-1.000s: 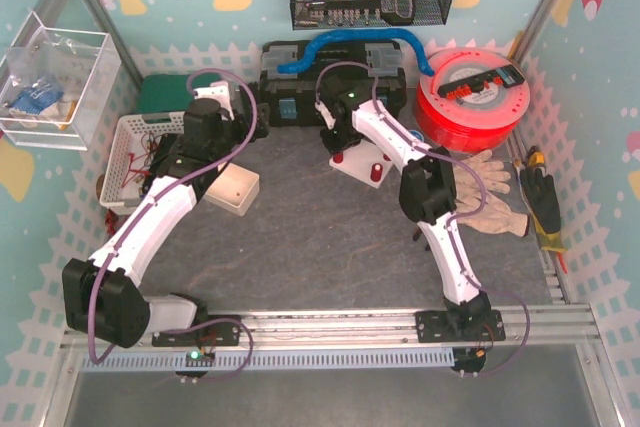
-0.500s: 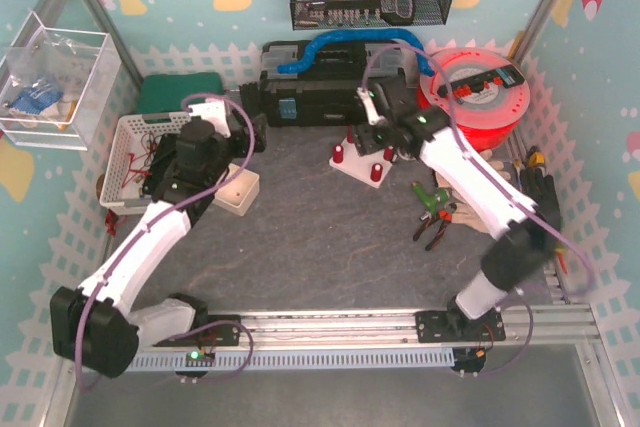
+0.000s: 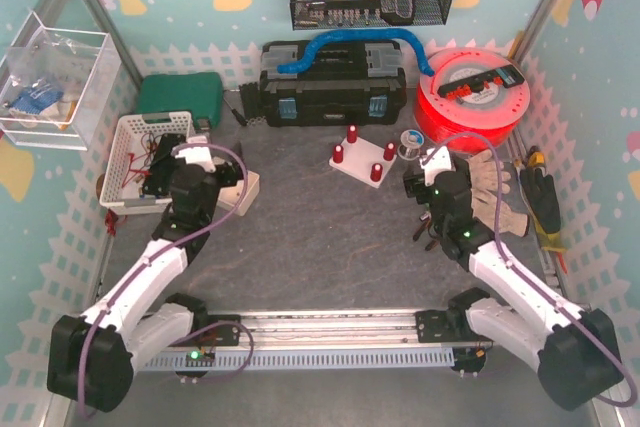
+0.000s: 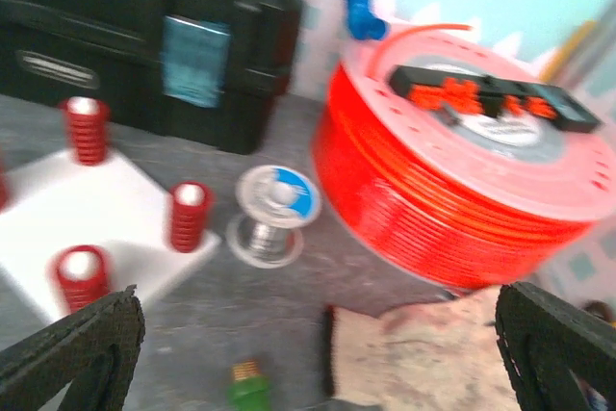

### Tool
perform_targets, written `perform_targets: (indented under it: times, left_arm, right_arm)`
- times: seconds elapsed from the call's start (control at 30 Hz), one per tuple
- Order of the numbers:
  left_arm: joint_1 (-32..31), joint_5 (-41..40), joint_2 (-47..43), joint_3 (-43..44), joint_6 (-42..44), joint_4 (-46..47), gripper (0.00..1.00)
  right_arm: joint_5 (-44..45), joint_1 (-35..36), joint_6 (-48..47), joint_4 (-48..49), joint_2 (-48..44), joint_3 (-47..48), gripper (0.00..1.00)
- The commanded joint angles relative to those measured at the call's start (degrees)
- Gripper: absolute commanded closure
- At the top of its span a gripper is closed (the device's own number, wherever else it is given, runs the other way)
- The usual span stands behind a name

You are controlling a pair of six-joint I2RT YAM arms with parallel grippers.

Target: Install the large spring

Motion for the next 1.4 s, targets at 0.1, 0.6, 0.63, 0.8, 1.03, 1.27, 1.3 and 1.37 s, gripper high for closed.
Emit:
perform_targets:
  times: [0.1, 0.6, 0.63, 0.8, 1.03, 1.27, 1.3, 1.37]
  left_arm:
    - [5.6, 2.5, 0.9, -11.7, 7.3, 14.1, 0.01]
    - [18.1, 21.2, 15.0, -22.2, 10.6, 42.9, 0.01]
    - [18.1, 22.4, 17.0, -20.4, 10.8, 42.1, 0.01]
    - [18.3, 22.5, 24.1, -18.0, 9.3, 48.7, 0.01]
    - [18.4, 22.6, 29.4, -18.4, 8.6, 55.1, 0.01]
    - [17.5, 20.9, 31.6, -20.8, 9.1, 61.1, 0.01]
    - [17.3, 20.4, 32.1, -21.0, 9.2, 62.3, 0.01]
    - [17.1, 20.0, 31.8, -20.5, 9.3, 60.6, 0.01]
  right_arm:
    - [5.0, -9.1, -6.3, 27.8, 8.6, -7.1, 0.01]
    - [-8.6, -20.2, -1.8, 51.8, 34.7, -9.2, 0.01]
    - [-8.8, -20.4, -2.0, 54.6, 35.6, -9.9, 0.01]
    - [-12.3, -22.9, 0.4, 57.9, 33.9, -12.8, 0.01]
    - [-13.4, -24.2, 1.4, 69.5, 35.7, -18.7, 0.01]
    - [-13.1, -24.2, 1.3, 69.0, 35.6, -18.7, 0.01]
    - [-13.1, -24.2, 1.3, 69.1, 35.5, -18.7, 0.01]
    - [-13.1, -24.2, 1.3, 69.0, 35.5, -18.7, 0.01]
